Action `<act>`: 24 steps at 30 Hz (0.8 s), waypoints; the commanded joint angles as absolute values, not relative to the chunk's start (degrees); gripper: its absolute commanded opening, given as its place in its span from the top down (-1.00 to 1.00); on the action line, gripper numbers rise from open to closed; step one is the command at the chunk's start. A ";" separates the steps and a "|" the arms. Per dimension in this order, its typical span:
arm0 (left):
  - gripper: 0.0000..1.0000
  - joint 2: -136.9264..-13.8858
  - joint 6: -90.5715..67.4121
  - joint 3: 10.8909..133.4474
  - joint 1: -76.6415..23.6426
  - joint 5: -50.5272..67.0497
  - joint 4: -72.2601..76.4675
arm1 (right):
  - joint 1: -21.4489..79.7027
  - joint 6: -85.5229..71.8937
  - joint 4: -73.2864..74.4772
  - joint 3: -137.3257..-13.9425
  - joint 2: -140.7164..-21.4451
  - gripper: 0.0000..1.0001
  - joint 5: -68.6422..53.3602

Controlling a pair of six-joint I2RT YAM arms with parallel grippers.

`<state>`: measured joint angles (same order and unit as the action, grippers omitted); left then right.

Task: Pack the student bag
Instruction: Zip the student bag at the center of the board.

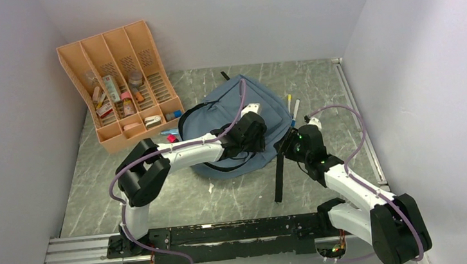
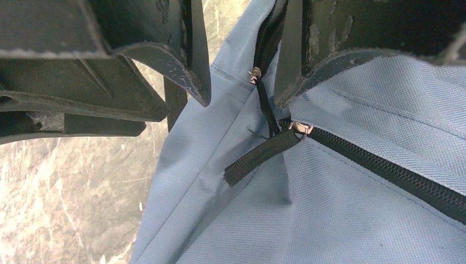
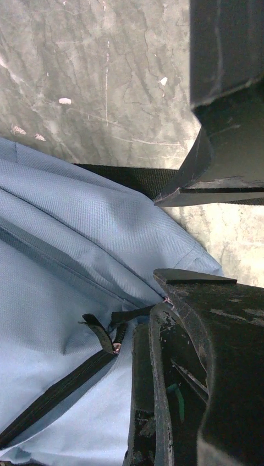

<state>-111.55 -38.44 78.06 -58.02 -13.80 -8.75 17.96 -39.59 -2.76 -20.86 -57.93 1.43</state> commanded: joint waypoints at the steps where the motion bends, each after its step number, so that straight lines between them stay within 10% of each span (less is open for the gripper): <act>1: -0.01 -112.85 -38.78 79.99 -58.27 -15.47 -9.47 | 17.34 -38.87 -3.83 -19.86 -56.87 0.02 1.07; 24: 0.02 -118.22 -37.74 82.86 -58.23 -18.60 -12.41 | 17.28 -38.31 -3.92 -19.60 -56.91 0.02 0.45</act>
<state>-116.11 -38.39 80.75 -58.24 -15.49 -10.48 17.80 -39.07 -3.05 -20.43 -57.82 0.54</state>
